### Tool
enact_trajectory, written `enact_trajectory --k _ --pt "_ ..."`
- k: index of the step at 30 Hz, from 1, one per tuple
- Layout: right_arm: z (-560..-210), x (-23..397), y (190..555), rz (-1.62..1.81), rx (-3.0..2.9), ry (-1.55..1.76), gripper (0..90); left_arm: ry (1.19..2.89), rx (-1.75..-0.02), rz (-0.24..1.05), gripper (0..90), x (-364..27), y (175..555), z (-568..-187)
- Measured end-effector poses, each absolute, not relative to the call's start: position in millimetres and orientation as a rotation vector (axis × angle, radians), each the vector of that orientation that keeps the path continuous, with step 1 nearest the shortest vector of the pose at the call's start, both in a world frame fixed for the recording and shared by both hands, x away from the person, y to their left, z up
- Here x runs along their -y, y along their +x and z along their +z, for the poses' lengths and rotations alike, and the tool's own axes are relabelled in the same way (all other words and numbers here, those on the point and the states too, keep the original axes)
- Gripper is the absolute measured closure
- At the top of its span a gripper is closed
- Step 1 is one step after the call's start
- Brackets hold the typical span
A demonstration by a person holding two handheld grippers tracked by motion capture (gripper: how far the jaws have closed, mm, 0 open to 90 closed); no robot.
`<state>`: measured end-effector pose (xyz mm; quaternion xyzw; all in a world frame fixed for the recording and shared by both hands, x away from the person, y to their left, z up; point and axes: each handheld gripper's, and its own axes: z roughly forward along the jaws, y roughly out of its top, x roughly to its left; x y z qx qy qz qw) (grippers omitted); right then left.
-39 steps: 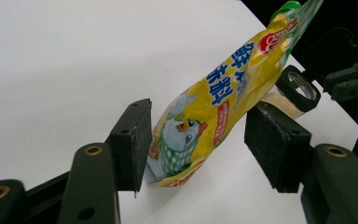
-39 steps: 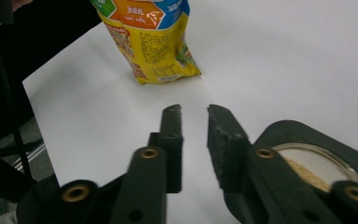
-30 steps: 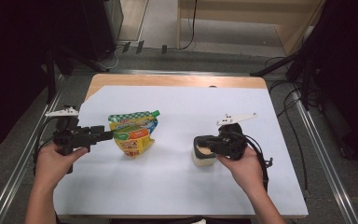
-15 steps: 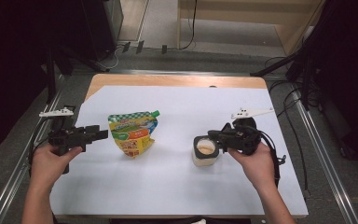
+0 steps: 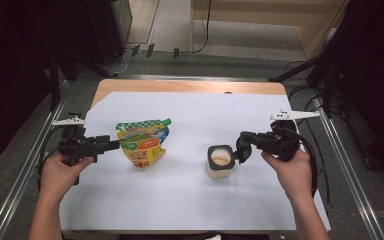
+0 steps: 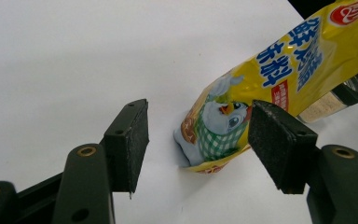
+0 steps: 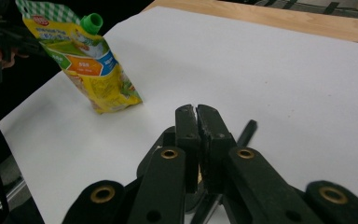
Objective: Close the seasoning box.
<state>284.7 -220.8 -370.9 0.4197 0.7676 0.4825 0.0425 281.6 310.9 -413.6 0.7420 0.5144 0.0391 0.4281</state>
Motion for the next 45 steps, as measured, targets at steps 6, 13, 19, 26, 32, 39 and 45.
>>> enact_trajectory --k 6,13,19,26,32,39,45 --pt "-369.2 237.5 285.6 1.473 -2.308 1.326 88.5 1.836 -1.291 0.097 38.9 -314.4 281.5 -414.5" --pt "-379.2 254.8 291.2 1.425 -2.271 1.399 88.2 1.835 -1.289 0.099 38.7 -313.3 281.3 -414.0" --pt "-405.2 252.3 300.9 1.401 -2.326 1.479 88.1 1.843 -1.285 0.096 38.5 -311.1 281.8 -414.2" --pt "-417.0 238.5 303.7 1.389 -2.386 1.472 87.5 1.847 -1.286 0.093 38.2 -311.4 282.2 -414.8" --pt "-422.4 230.3 303.9 1.349 -2.412 1.467 87.9 1.847 -1.289 0.094 38.1 -311.7 282.4 -415.0" --pt "-420.6 229.5 302.1 1.355 -2.411 1.458 88.1 1.846 -1.29 0.097 38.2 -310.8 283.5 -414.8" --pt "-418.7 228.9 299.7 1.37 -2.409 1.448 88.0 1.848 -1.285 0.093 38.2 -309.4 284.7 -415.2"
